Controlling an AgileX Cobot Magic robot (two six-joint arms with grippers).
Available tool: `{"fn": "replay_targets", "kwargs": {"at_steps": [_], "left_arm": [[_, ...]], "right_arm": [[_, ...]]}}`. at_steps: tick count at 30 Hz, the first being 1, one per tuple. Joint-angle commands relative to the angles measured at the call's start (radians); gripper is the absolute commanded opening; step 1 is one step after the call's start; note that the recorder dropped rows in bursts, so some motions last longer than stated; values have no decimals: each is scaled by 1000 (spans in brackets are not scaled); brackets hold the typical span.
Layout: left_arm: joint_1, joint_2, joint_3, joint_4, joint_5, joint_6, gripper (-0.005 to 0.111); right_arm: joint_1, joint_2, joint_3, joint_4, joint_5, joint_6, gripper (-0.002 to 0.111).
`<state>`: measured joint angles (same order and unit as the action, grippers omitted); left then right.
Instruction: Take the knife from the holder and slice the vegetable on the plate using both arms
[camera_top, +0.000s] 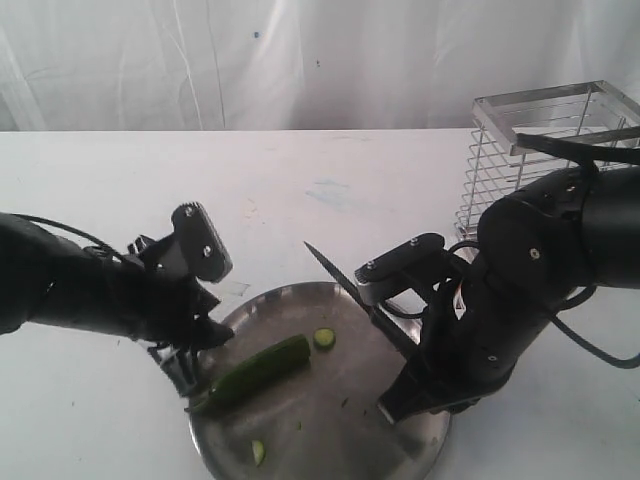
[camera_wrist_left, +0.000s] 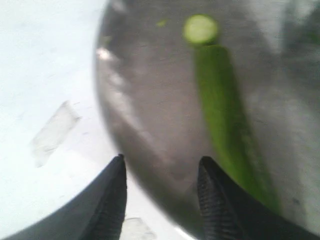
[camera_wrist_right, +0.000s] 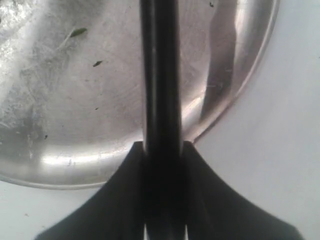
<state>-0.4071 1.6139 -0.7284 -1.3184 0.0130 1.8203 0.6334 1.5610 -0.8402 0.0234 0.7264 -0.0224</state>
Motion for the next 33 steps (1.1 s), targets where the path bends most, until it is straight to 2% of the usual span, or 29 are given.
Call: {"fn": "replay_targets", "kwargs": {"at_steps": [1,5,18,20,25,27,30,33], "left_arm": [[-2,28,-53,-118,-75,-60,40],[-2,81,-83,-123,-43,-83,49],[-2,194,-103,-105,-140,-90,48],[-2,194,-110,-105,-149,-90,43],[-2,194,-130,-105,-223,-90,9],[-2,194,-139,-102,-276,-90,0],[1,194,-166,-104,-342,-93,0],[7,194,-196,-104,-346,-97,0]], "right_arm": [[-7,-1,5,2,8,3,0],[-7,-1,5,2,8,3,0],[-7,-1,5,4,19,3,0],[-7,-1,5,6,19,3,0],[-7,-1,5,6,19,3,0],[-7,-1,5,6,19,3,0],[-7,-1,5,8,19,3,0],[-7,-1,5,9,17,3,0]]}}
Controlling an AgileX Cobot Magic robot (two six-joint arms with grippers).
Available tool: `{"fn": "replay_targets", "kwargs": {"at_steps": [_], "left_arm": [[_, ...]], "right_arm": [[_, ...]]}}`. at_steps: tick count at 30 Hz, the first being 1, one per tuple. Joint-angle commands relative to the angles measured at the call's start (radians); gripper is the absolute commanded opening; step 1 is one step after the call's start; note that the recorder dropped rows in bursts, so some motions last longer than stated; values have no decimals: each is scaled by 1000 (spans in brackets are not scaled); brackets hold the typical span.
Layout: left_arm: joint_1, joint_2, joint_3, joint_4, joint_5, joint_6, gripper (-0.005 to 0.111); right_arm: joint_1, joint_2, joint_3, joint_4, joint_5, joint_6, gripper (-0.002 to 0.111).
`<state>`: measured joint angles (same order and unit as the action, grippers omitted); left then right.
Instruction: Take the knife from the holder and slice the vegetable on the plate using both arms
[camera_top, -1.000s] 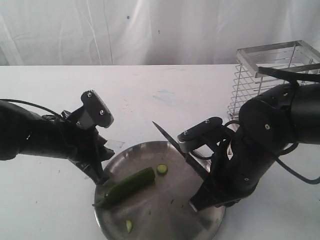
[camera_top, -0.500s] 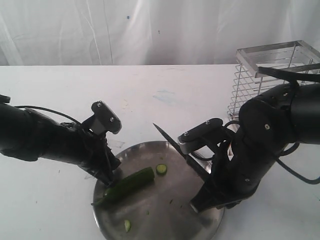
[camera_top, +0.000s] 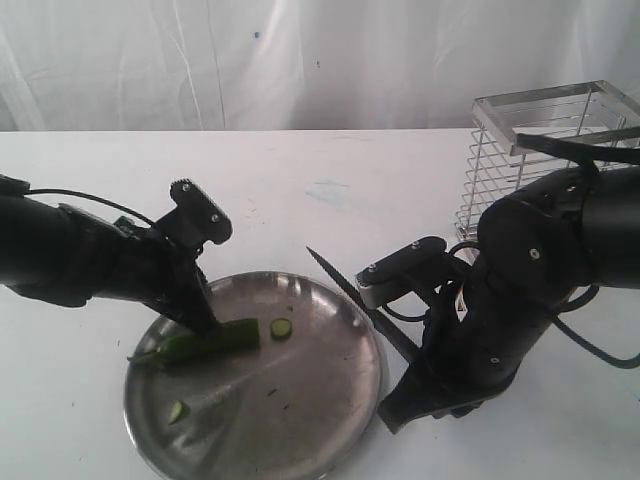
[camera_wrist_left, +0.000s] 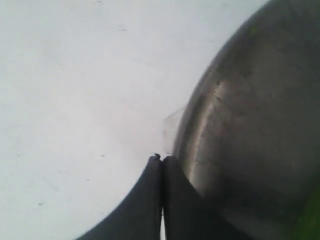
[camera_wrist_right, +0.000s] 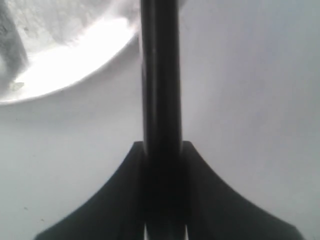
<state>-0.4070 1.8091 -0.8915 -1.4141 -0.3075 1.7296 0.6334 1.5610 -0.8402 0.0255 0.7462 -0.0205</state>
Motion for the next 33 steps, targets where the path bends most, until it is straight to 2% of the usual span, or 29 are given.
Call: {"fn": "replay_targets", "kwargs": {"at_steps": [1,5,8,11,13,15,20,22,26,28,30,31,32,33], "left_arm": [[7,-1,-41,-6,-26,-6,0],[7,-1,-71,62,-65,-3,0],[7,-1,-100,64,-162,-3,0],[7,-28,-106,-46,-218,10,0],[7,-57,-106,-193,-179,142,0],[7,-89,-106,-330,-100,393,0],[5,-176,-17,-330,98,390,0],[5,-200,41,-229,202,390,0],[5,-211,119,29,578,390,0],[5,-207,109,78,730,387,0],[5,-210,79,78,779,308,0],[5,-214,59,97,773,204,0],[7,-214,35,155,770,98,0],[12,-214,2,286,776,-73,0]], "right_arm": [[-7,-1,5,7,-3,1,0],[-7,-1,5,7,-5,1,0],[-7,-1,5,7,-5,1,0],[-7,-1,5,7,-3,1,0],[-7,-1,5,7,-3,1,0],[-7,-1,5,9,-3,1,0],[-7,-1,5,9,7,1,0],[-7,-1,5,9,9,1,0],[-7,-1,5,9,9,1,0],[-7,-1,5,9,9,1,0],[-7,-1,5,9,9,1,0],[-7,-1,5,9,9,1,0],[-7,-1,5,9,9,1,0],[-7,-1,5,9,9,1,0]]}}
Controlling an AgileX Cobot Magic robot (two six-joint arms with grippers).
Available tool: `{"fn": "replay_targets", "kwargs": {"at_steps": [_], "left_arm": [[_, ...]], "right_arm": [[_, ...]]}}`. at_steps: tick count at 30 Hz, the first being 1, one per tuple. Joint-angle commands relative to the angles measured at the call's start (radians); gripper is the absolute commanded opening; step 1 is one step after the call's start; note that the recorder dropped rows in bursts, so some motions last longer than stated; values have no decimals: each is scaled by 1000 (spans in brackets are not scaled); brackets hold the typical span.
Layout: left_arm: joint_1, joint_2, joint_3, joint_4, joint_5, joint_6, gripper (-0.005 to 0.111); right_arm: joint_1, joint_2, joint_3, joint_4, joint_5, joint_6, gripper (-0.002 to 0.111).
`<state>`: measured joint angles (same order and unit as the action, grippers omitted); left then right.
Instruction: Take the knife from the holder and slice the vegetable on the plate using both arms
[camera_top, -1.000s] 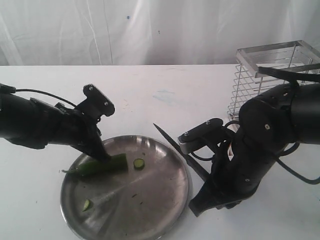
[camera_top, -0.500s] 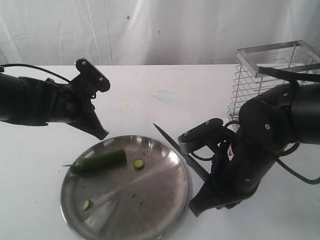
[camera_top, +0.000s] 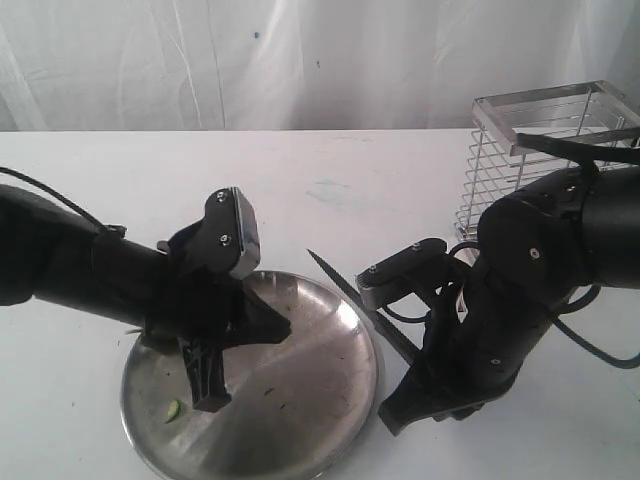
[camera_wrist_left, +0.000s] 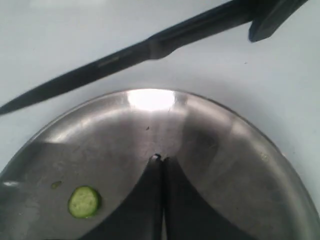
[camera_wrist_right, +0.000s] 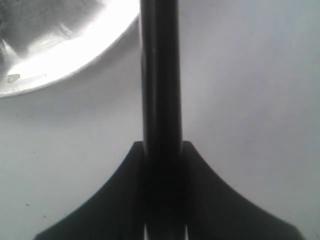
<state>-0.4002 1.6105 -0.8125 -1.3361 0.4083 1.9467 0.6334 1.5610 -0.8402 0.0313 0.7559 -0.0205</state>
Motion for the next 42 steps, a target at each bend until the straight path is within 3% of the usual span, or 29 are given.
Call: {"fn": "replay_targets", "kwargs": {"at_steps": [1,4,5,7,13,18,23,39,42], "left_arm": [[9,-12,-116,405,90,-496,0],[12,23,-257,978,287,-1089,0],[12,41,-296,1071,346,-1228,0],[12,72,-371,1197,460,-1335,0],[12,109,-401,1251,351,-1212,2],[12,129,-340,1274,189,-912,32],[12,153,-297,1274,-4,-943,51],[12,255,-295,1274,-54,-974,51],[12,267,-295,1274,-58,-984,46]], "right_arm": [[-7,-1,5,3,-1,1,0],[-7,-1,5,8,-7,1,0],[-7,-1,5,18,-9,1,0],[-7,-1,5,25,-11,-3,0],[-7,-1,5,25,-1,-3,0],[-7,-1,5,25,-1,-3,0],[-7,-1,5,25,-1,-3,0],[-7,-1,5,25,-1,-3,0],[-7,-1,5,25,-1,-3,0]]}}
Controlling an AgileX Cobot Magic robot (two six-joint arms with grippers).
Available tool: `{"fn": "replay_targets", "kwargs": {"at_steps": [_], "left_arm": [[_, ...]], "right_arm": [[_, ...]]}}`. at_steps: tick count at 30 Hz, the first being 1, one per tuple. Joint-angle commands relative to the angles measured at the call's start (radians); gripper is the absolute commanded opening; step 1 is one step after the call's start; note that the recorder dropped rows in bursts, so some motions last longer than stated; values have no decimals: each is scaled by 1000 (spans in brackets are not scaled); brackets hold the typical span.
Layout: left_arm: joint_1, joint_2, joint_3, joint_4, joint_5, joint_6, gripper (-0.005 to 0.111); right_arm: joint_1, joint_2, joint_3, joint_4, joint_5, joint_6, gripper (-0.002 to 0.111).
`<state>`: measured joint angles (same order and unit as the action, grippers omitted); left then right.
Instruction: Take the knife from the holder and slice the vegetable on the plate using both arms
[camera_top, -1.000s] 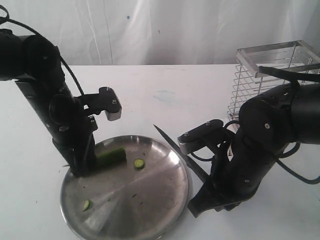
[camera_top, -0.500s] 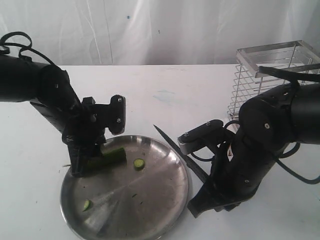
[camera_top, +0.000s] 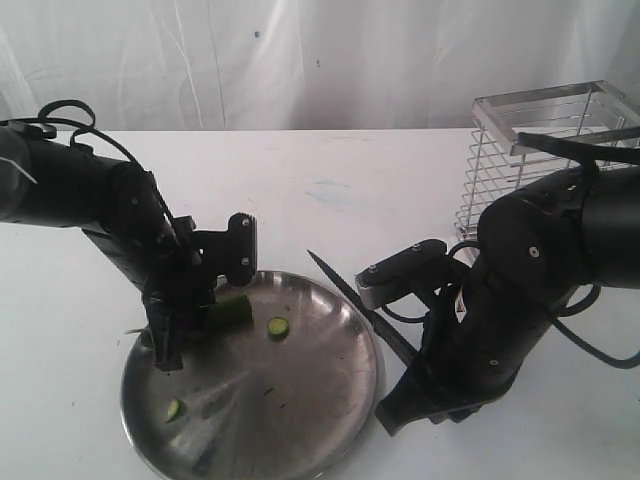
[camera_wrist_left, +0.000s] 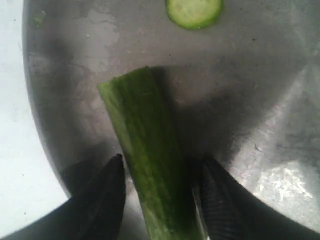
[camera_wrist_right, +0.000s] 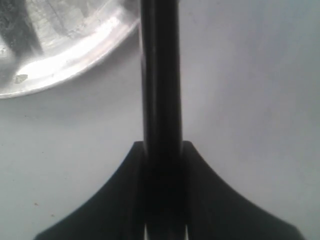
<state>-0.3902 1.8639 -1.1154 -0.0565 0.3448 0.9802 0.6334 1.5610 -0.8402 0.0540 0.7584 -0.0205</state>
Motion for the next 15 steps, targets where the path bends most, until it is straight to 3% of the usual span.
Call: {"fn": "replay_targets", "kwargs": {"at_steps": [1,5,11,15], "left_arm": [[2,16,8,-5,5,-29,38],[2,-3,8,-5,5,-77,0],[2,-62,8,-7,31,-243,0],[2,-63,9,-59,156,-303,0]], "right_arm": [[-7,-1,5,2,-4,-3,0],[-7,-1,5,2,-4,-3,0],[-7,-1,5,2,-4,-3,0],[-7,-1,5,2,-4,-3,0]]}}
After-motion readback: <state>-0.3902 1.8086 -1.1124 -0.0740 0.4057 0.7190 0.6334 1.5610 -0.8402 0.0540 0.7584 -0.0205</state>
